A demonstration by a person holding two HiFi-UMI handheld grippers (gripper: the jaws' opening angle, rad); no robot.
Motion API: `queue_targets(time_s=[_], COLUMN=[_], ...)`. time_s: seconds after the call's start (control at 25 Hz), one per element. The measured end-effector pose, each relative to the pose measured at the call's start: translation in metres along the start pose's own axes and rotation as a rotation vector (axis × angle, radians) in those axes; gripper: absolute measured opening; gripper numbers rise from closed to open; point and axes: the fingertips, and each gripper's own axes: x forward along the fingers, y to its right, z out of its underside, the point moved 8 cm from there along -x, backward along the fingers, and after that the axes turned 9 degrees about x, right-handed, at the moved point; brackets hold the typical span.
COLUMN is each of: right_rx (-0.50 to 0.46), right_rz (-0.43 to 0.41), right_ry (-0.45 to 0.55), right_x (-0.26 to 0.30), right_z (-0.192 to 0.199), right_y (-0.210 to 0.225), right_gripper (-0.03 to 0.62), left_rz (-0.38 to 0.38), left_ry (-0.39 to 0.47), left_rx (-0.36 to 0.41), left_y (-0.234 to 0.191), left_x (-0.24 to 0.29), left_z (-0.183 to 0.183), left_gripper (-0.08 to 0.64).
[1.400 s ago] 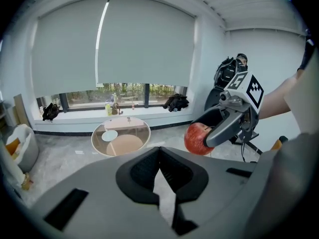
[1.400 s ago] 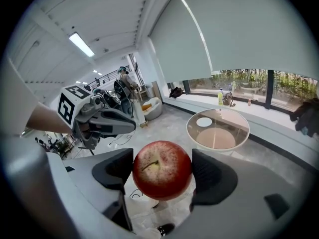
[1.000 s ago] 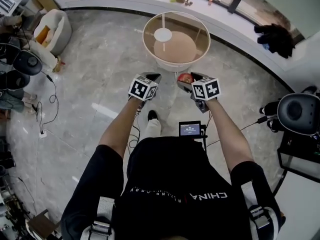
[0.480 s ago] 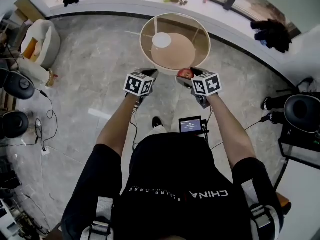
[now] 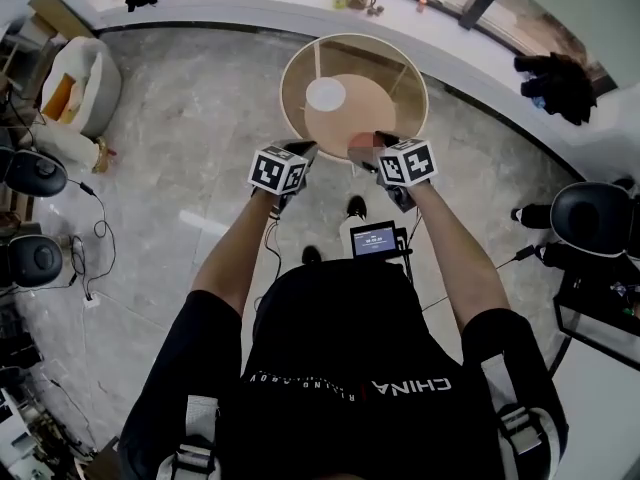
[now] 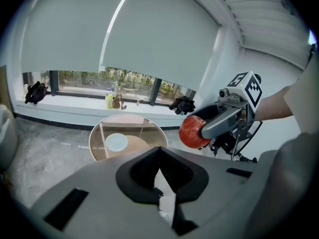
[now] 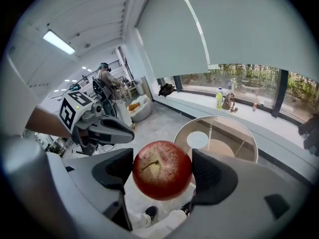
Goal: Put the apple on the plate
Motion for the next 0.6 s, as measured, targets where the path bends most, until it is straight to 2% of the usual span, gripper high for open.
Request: queue_targets(time_s=[0.36, 0.6], right_rx=[-0.048, -0.046], right_rz=[-0.091, -0.096], right_ry=[-0.005, -0.008], right_x=[0.020, 0.037], right_z=[-0.090, -0.125], right_y=[0.075, 0.088], right_gripper=[0.365, 0.365], left_rz=[-0.059, -0.077], left_ry=[-0.012, -0.020], left_rx=[0.010, 0.005], left_y=[-0.041, -0.065], left_x=[0.065, 0.071], left_z=[-0.085, -0.099], left_gripper=[0.017, 0.017])
